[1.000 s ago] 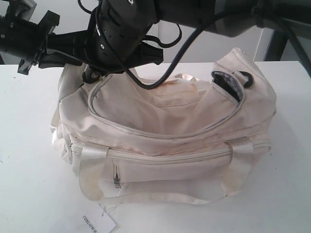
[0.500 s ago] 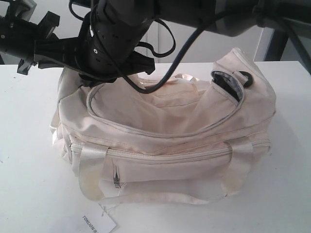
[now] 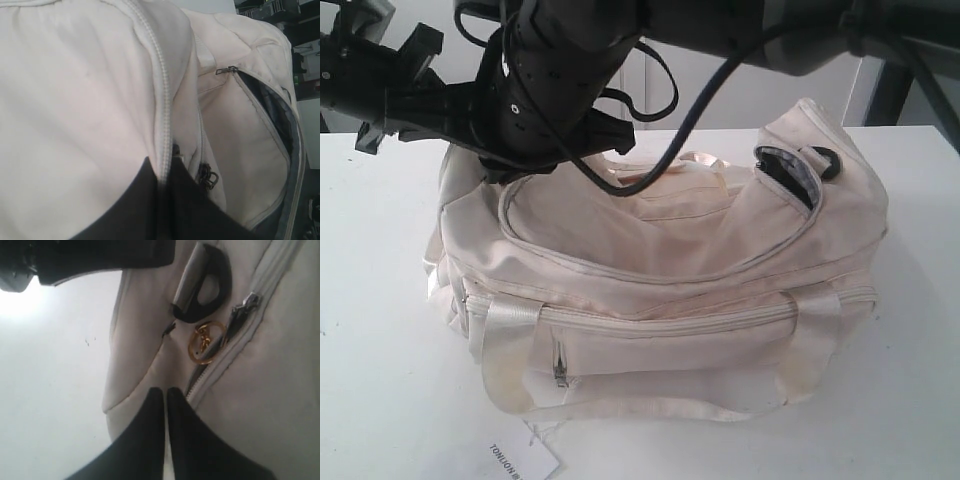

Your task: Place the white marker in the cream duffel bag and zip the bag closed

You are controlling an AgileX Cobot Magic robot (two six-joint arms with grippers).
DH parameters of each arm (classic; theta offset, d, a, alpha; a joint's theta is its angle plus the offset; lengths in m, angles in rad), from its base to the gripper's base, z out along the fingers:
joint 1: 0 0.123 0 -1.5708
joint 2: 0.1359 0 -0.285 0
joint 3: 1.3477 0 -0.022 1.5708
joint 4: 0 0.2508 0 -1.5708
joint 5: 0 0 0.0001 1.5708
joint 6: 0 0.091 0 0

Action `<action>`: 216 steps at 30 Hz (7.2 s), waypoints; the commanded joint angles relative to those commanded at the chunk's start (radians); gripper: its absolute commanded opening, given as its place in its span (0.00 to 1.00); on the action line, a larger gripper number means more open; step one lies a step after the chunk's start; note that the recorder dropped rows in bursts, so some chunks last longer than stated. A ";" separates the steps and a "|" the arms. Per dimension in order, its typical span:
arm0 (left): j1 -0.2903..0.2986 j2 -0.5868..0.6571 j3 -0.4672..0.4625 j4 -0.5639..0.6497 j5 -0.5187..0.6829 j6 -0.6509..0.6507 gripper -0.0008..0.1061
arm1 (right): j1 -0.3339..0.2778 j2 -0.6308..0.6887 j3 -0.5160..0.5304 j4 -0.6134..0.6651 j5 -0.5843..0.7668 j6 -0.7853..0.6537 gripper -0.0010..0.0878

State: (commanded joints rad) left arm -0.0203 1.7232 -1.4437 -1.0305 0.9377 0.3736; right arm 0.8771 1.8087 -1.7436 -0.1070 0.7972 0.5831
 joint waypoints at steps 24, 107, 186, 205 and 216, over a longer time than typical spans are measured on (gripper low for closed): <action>0.000 0.000 0.000 0.000 0.014 0.000 0.01 | 0.000 0.095 0.000 -0.146 -0.048 0.080 0.16; 0.000 0.000 0.000 -0.004 0.005 0.019 0.01 | 0.000 0.039 0.000 -0.022 0.018 0.021 0.01; -0.002 0.000 0.000 0.236 -0.098 0.053 0.01 | -0.002 -0.025 0.000 0.263 0.338 -0.449 0.01; -0.002 -0.070 0.000 0.298 -0.045 0.031 0.50 | -0.002 0.007 0.000 0.262 0.273 -0.447 0.01; -0.002 -0.168 0.007 0.454 0.121 -0.135 0.50 | -0.002 0.007 0.000 0.268 0.275 -0.443 0.01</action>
State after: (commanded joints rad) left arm -0.0223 1.5551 -1.4372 -0.5765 1.0591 0.2385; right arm 0.8753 1.8160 -1.7436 0.1606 1.0723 0.1402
